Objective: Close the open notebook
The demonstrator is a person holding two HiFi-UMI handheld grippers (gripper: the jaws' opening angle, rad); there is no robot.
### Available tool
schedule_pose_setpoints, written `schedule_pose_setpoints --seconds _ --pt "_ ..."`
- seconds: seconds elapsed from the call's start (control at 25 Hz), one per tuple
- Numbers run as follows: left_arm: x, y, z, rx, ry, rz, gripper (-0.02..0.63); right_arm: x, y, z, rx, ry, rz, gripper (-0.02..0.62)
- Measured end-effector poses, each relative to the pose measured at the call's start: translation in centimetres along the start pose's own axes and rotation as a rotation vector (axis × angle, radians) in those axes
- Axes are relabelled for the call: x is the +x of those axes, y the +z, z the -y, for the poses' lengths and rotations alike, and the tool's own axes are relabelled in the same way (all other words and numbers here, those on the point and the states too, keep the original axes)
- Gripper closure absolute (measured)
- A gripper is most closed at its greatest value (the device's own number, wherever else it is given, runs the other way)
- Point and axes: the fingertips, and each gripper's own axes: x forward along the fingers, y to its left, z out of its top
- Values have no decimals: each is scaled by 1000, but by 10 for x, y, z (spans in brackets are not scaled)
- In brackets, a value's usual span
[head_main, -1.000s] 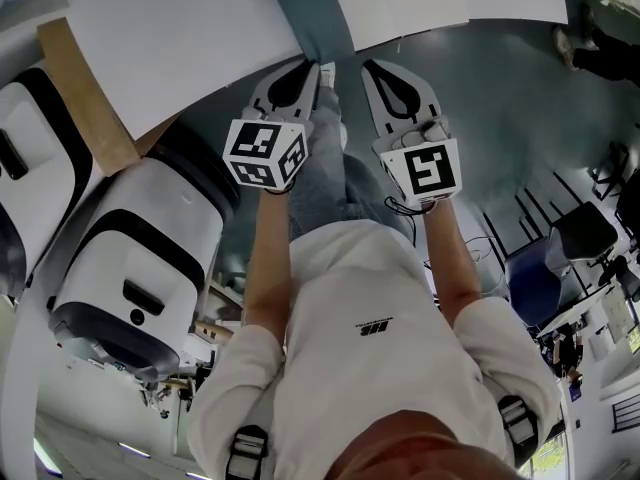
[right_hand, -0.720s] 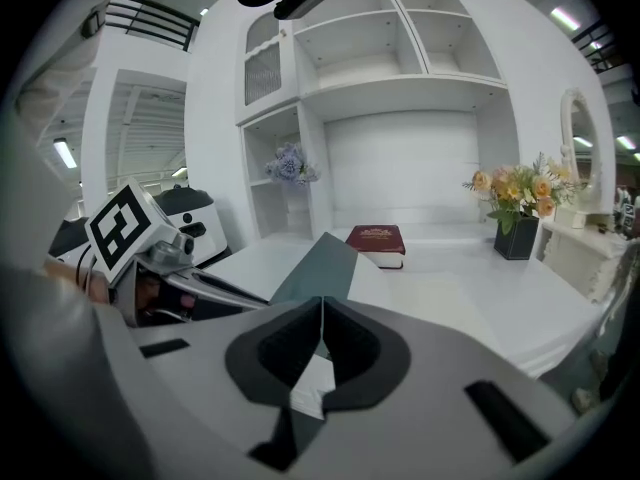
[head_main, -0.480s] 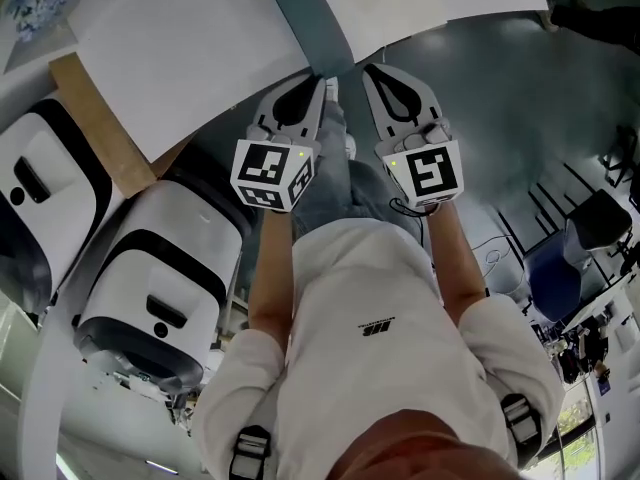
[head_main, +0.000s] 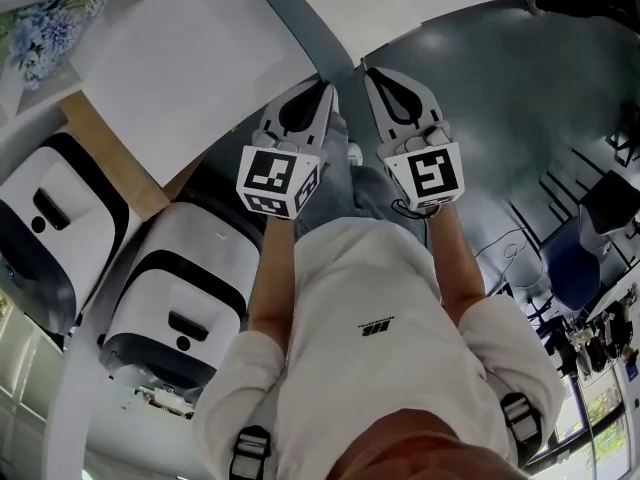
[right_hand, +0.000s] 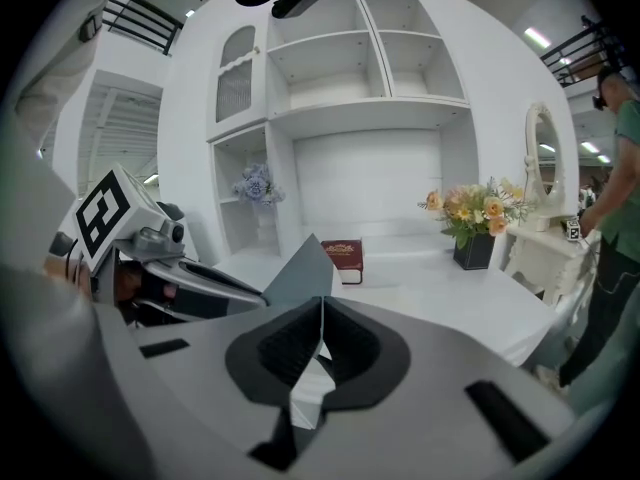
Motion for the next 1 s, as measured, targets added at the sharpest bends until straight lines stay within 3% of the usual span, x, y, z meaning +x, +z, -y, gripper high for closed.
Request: schedule_pose_setpoints --seconds 1.0 --pt "66 33 38 134 -191 -69 606 -21 -5 62 118 -198 14 597"
